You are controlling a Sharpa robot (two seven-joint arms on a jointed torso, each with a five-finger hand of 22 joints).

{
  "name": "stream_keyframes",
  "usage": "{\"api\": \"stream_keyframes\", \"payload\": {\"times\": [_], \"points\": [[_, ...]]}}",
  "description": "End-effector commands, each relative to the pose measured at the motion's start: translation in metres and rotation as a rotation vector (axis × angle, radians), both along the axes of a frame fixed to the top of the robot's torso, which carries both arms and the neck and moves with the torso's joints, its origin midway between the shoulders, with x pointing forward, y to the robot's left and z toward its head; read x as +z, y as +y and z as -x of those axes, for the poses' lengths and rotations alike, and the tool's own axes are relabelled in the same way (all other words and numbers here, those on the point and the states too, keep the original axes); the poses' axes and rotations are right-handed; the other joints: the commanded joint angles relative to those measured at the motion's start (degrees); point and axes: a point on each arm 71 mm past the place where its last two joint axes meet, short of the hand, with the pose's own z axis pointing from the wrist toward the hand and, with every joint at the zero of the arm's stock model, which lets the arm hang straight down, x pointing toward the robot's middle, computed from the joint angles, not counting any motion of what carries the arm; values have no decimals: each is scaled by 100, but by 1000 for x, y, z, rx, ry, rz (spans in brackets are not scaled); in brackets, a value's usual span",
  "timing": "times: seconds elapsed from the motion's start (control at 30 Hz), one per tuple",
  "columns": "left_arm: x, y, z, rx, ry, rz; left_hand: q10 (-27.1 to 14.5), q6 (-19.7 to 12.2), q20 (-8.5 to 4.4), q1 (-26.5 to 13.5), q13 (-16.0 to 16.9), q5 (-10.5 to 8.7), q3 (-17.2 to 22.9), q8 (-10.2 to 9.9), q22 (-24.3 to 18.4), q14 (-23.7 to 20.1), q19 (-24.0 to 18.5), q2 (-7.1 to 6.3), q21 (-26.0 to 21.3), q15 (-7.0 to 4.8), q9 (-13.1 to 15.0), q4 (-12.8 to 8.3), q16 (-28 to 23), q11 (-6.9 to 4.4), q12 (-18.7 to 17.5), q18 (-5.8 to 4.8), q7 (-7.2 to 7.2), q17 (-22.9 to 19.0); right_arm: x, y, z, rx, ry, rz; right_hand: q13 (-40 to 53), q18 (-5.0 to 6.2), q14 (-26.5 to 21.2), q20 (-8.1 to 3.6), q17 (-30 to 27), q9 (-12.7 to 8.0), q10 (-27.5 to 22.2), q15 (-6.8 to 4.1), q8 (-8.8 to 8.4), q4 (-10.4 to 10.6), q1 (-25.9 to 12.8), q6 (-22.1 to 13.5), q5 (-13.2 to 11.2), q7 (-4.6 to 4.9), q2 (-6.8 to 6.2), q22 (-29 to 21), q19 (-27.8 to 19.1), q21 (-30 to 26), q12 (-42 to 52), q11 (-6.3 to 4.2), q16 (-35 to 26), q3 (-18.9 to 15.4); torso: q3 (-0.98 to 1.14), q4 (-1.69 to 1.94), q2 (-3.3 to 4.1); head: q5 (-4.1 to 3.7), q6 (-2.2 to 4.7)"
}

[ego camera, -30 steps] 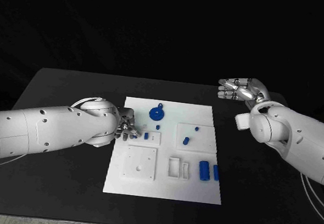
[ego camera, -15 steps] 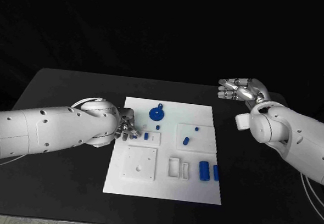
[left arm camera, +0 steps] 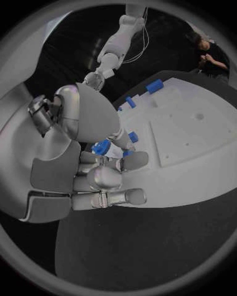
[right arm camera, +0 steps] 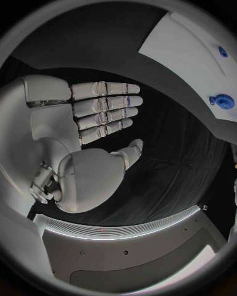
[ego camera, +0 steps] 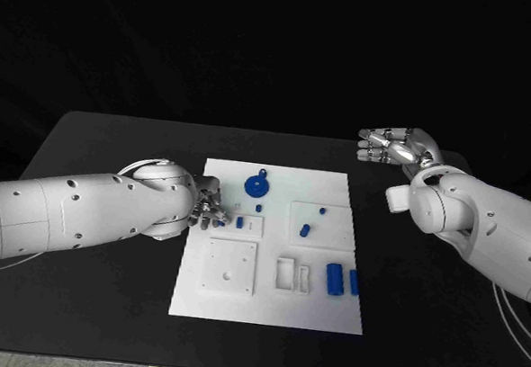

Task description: Assemble the parts on the task board

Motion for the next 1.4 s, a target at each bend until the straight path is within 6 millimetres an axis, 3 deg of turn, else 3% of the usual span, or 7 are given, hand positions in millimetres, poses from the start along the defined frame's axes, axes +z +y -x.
{"api": "stream_keyframes", "payload": {"times": [0.03,0.6,0.83,0.87,0.97,1.4], "points": [[-15,5,6,-1,69,-66,139,872,46,125,-9,163,-7,-89,110,41,-16,170,34,17,-744,-304,31,-142,32,50,-645,8,0,1,0,16,-5,-3,-7,71,-42,18,-8,-2,-35,-9,-20,25,-46,-26,47,17,-8,-9,-41,-16,-17,12,-28,24,3,-6,2,-1,-3],[-17,4,6,-8,78,-66,139,905,57,2,-6,103,-140,-106,108,42,-19,121,41,21,-784,-202,29,-140,42,56,-656,15,-1,1,0,15,-4,-3,-8,71,-41,17,-8,-2,-36,-10,-20,32,-55,-26,72,17,-19,-9,-39,-15,-18,13,-29,46,2,3,0,-29,-13],[-17,5,6,-6,78,-65,139,906,56,-62,-14,55,-473,-111,106,40,-10,-31,23,16,-797,46,9,-142,35,52,-667,-11,-2,0,1,14,-2,-3,-8,71,-41,17,-8,-2,-36,-10,-20,32,-55,-26,72,17,-19,-9,-39,-15,-18,13,-29,46,0,2,0,-29,-16],[-17,5,6,-6,78,-65,140,919,52,-102,-16,222,-687,-102,106,39,-9,-35,20,15,-791,119,4,-148,38,48,-670,-18,-2,0,1,14,-2,-3,-8,71,-41,17,-8,-2,-36,-10,-20,32,-55,-26,72,17,-19,-9,-39,-15,-18,13,-29,46,0,4,1,-30,-15],[-17,5,5,-4,76,-64,139,908,46,-48,-21,178,-1030,-116,106,40,-5,16,10,10,-803,220,5,-147,36,41,-673,-15,-2,0,1,15,-1,-3,-8,71,-41,17,-8,-2,-36,-10,-20,32,-55,-26,72,17,-19,-9,-39,-15,-18,13,-29,46,1,5,-1,-30,-17],[-16,6,5,3,71,-61,139,906,36,-119,-35,102,-1235,-119,105,37,4,-68,-7,3,-809,430,-9,-150,32,34,-674,-36,-3,1,1,14,0,-4,-7,71,-42,18,-8,-2,-35,-9,-20,38,-64,-27,83,17,-25,-9,-41,-16,-17,12,-28,57,-2,1,0,-29,-15]]}}
